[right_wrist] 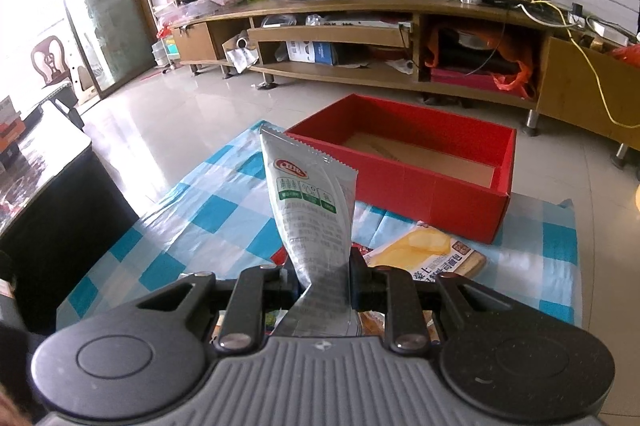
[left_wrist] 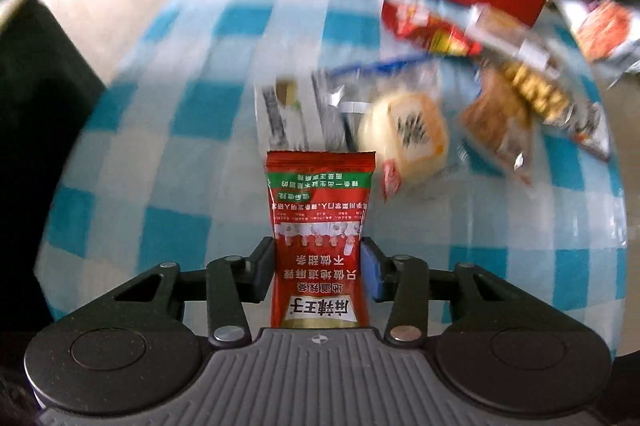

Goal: Organize snacks
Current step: 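Lift both held packets and carry them toward the red box, then lower both packets into the red box and open both grippers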

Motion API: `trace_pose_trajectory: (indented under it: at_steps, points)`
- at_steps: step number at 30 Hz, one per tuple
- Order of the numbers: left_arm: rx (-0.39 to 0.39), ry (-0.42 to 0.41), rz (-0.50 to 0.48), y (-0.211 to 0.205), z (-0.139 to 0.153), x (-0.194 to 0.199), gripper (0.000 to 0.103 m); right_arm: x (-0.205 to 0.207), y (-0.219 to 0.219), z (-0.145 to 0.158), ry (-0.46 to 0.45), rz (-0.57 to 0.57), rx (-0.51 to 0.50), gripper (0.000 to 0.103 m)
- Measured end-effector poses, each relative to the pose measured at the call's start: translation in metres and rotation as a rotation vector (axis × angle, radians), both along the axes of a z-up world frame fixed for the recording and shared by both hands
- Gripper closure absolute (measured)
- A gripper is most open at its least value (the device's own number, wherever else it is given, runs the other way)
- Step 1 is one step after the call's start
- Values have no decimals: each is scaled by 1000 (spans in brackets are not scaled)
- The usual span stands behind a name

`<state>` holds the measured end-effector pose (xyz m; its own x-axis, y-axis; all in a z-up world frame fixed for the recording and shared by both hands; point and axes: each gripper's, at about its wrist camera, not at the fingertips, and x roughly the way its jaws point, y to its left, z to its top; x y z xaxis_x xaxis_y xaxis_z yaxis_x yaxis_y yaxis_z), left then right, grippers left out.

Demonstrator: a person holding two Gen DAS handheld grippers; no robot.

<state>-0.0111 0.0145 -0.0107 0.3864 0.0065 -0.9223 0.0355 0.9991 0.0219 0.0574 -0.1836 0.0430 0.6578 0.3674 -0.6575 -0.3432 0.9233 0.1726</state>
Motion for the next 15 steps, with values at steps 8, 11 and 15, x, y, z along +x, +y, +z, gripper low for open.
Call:
trace_pose_trajectory:
  at_steps: [8, 11, 15]
  points:
    - [15, -227, -69, -22, 67, 30, 51, 5, -4, 2, -8, -33, 16, 82]
    - [19, -282, -88, -36, 77, 64, 51, 16, -8, 2, -4, -60, 19, 82]
    - [30, -337, -101, -52, 81, 114, 51, 39, -15, 1, 4, -110, 31, 82]
